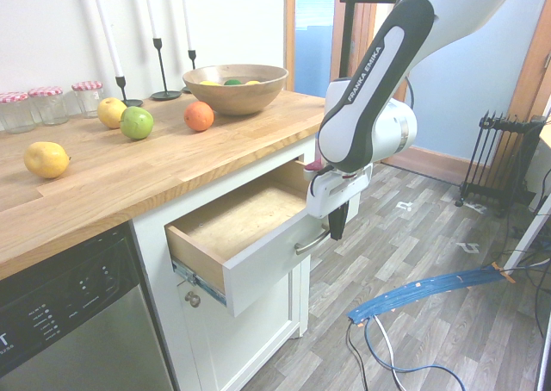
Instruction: Close the drawer
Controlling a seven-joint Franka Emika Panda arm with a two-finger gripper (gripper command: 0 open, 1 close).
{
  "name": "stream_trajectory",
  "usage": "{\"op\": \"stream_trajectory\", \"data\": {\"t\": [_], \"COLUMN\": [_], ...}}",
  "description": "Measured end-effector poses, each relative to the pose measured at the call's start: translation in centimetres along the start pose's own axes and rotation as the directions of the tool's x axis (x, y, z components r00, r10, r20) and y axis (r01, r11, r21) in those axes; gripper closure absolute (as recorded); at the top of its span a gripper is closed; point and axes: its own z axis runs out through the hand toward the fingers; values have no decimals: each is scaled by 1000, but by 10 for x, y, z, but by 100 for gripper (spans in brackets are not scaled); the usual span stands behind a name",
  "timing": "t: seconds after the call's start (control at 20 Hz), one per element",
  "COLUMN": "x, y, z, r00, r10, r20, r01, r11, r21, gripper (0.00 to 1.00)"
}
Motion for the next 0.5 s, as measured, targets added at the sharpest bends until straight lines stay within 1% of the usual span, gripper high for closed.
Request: {"op": "stream_trajectory", "data": {"t": [0.5], "x": [27], "y": [-18], "z": [-9], "r00": [1000], "r10": [0], "r20": [3], "r01": [0], "r11": [1000], "r21": [-2], "gripper": [100]}}
